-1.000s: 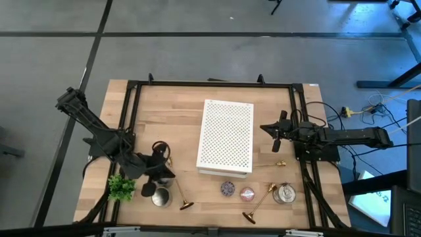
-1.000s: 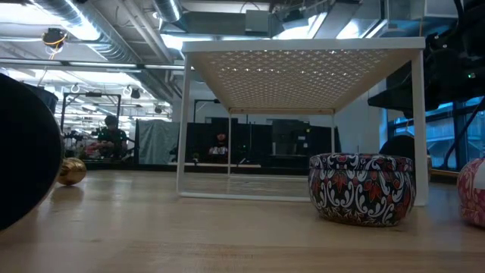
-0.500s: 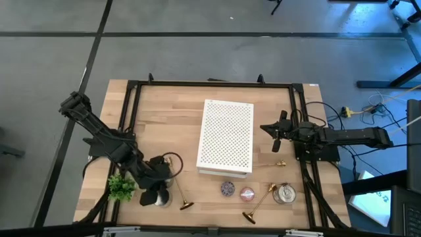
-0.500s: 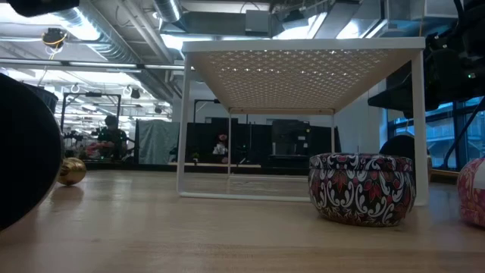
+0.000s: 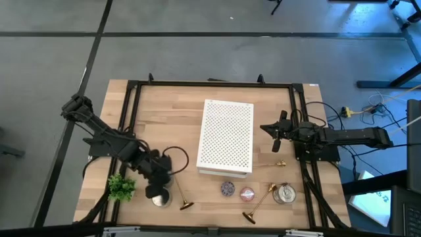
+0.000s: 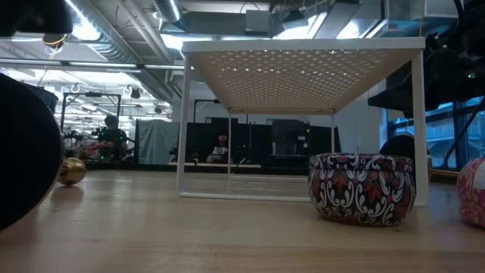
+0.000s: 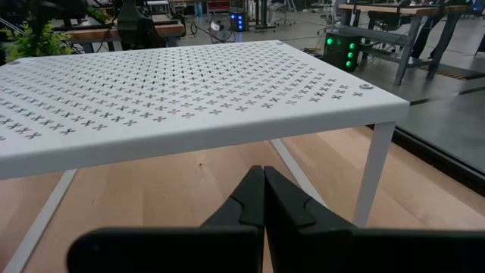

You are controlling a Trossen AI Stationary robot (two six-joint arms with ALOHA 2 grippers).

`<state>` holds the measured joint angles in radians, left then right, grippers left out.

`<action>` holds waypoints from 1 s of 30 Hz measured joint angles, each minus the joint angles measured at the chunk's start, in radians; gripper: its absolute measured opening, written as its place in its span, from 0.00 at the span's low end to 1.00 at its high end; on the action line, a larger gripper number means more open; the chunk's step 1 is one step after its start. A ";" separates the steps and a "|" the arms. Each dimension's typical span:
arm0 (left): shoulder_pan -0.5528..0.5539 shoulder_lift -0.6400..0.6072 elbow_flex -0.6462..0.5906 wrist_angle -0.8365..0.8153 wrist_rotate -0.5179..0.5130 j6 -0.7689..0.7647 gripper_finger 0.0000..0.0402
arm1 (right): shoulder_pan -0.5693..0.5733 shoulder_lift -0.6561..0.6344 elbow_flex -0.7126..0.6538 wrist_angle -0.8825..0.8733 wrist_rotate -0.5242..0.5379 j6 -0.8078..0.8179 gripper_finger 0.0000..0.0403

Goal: Pick & Place candle stick holders
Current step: Adjust the shelf on the table

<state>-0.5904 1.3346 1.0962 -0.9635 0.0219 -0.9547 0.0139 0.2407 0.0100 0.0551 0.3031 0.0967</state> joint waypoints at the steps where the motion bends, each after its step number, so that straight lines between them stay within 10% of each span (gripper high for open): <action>1: 0.005 0.000 0.000 -0.036 0.000 -0.015 0.47 | 0.000 0.000 0.000 0.000 0.000 0.000 0.00; 20: 0.030 0.000 0.000 -0.137 -0.004 -0.037 0.71 | -0.001 0.000 0.000 0.006 0.016 -0.015 0.00; 30: 0.030 0.000 0.000 -0.133 -0.018 -0.010 0.71 | -0.002 0.001 0.000 0.447 -0.020 0.048 0.00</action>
<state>-0.5602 1.3346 1.0958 -1.0967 0.0038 -0.9649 0.0120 0.2415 0.0099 0.5025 0.2833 0.1452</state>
